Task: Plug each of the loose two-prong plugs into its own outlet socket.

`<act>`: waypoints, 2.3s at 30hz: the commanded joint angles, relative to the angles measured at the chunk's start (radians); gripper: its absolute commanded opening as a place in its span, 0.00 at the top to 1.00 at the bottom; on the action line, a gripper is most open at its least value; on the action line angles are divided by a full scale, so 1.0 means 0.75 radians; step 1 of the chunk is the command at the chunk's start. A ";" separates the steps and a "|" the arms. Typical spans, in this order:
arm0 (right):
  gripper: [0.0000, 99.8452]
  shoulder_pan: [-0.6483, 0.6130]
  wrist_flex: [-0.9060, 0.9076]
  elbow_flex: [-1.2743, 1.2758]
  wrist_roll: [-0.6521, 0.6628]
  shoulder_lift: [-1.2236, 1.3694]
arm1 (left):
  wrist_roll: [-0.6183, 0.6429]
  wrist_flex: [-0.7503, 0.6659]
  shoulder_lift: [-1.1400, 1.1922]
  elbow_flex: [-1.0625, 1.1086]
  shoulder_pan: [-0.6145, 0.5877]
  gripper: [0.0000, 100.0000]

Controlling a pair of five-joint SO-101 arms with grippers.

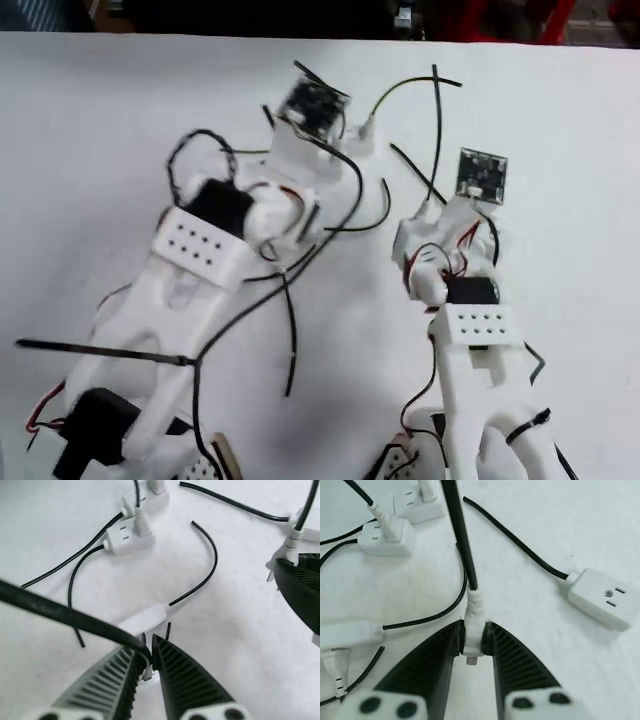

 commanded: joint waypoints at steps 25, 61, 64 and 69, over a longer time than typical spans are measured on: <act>0.98 0.056 -0.015 -0.029 0.059 -0.046 | -0.049 -0.002 -0.334 0.458 -0.036 0.72; 0.98 -0.713 0.465 -0.076 0.483 -0.662 | -0.119 -0.356 -0.840 1.009 -0.756 0.71; 0.98 -0.766 0.472 -0.072 0.442 -0.748 | -0.023 -0.352 -0.840 0.929 -0.703 0.71; 0.98 -0.840 0.463 -0.006 0.436 -0.842 | 0.166 -0.350 -0.842 0.800 -0.609 0.71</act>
